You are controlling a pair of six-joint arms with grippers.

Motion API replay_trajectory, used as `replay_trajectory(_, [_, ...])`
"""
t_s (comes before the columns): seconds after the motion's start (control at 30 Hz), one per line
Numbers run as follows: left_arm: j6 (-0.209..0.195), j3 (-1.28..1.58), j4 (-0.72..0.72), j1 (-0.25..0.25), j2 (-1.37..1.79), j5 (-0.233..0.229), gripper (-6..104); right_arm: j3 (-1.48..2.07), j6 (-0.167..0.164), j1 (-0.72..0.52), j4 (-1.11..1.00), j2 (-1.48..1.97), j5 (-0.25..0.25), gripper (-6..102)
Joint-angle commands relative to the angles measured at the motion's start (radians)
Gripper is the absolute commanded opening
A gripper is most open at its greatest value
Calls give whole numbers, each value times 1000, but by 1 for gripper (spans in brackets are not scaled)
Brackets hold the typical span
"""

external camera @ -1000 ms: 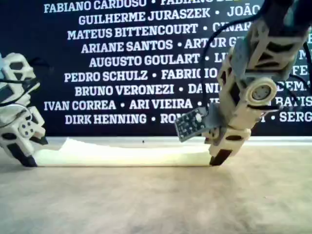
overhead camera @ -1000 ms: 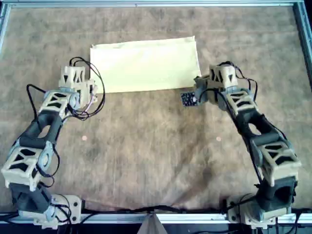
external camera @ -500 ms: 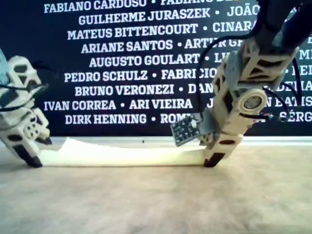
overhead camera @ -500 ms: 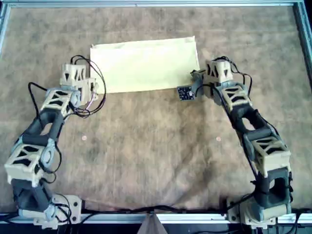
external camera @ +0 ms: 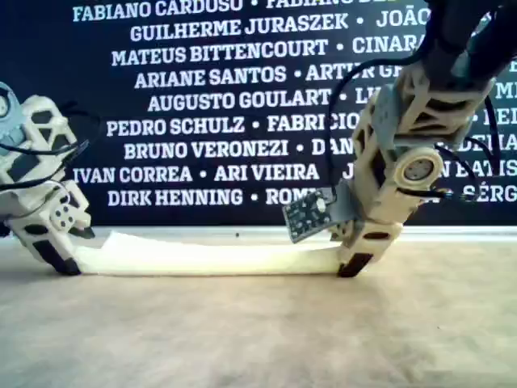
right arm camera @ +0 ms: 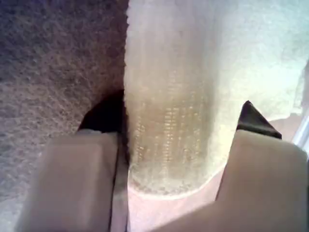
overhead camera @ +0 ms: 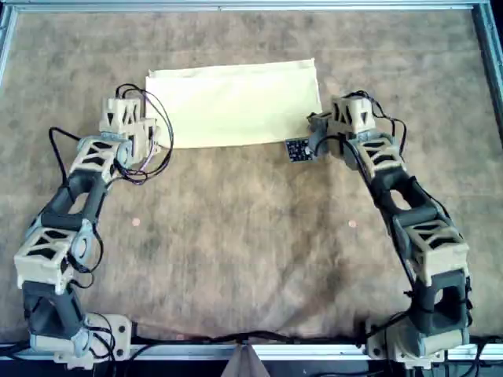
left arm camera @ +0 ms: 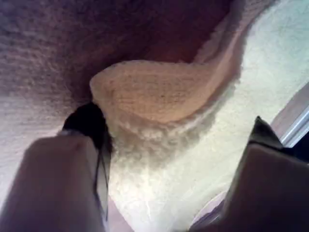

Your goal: Fold a cloth

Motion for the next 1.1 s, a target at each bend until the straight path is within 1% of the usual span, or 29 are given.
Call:
replay_trajectory(0.0, [5,-44,-21,-25,11,-5,97,-64,5,-3,20,26,2,89])
replay_trajectory(0.13, [5,-44,-21,-28,12,-5,97,-64,5,-6,20,28,2,89])
replay_trajectory(0.17, [5,-44,-21,-28,14,-5,96,-64,5,-8,20,28,2,87])
replay_trajectory(0.23, [5,-44,-21,-28,15,-5,90,-64,5,-9,20,28,2,81])
replay_trajectory(0.27, [5,-44,-21,-28,14,-5,86,-64,5,-9,20,29,2,76])
replay_trajectory(0.37, [3,-44,-23,-28,12,-2,69,-66,6,-11,5,31,2,55])
replay_trajectory(0.4, [3,-46,-23,-28,18,9,62,-66,6,-11,2,32,2,48])
replay_trajectory(0.47, [-3,-46,-23,-28,28,11,49,-66,6,-11,-5,35,0,35])
replay_trajectory(0.57, [-9,-46,-25,-28,29,12,28,-66,6,-9,-21,34,-12,18])
replay_trajectory(0.63, [-12,-51,-25,-29,29,14,15,-66,6,-11,-32,34,-2,9])
replay_trajectory(0.7, [-12,-57,-25,-29,29,14,4,-66,6,-12,-32,35,-2,2])
replay_trajectory(0.77, [-11,-41,-23,-29,29,17,-3,-60,6,-14,-32,52,-3,-2])
replay_trajectory(0.8, [-9,-38,-21,-31,29,17,-3,-52,6,-14,-32,57,-14,-3])
replay_trajectory(0.87, [-11,-38,-21,-37,29,17,-1,-60,6,-14,-20,60,-15,-2])
replay_trajectory(0.97, [-11,-46,-21,-46,31,17,-1,-52,6,-14,-14,63,-15,-2])
replay_trajectory(1.07, [3,-37,-8,-46,34,17,-1,-32,6,-17,11,84,-15,-2])
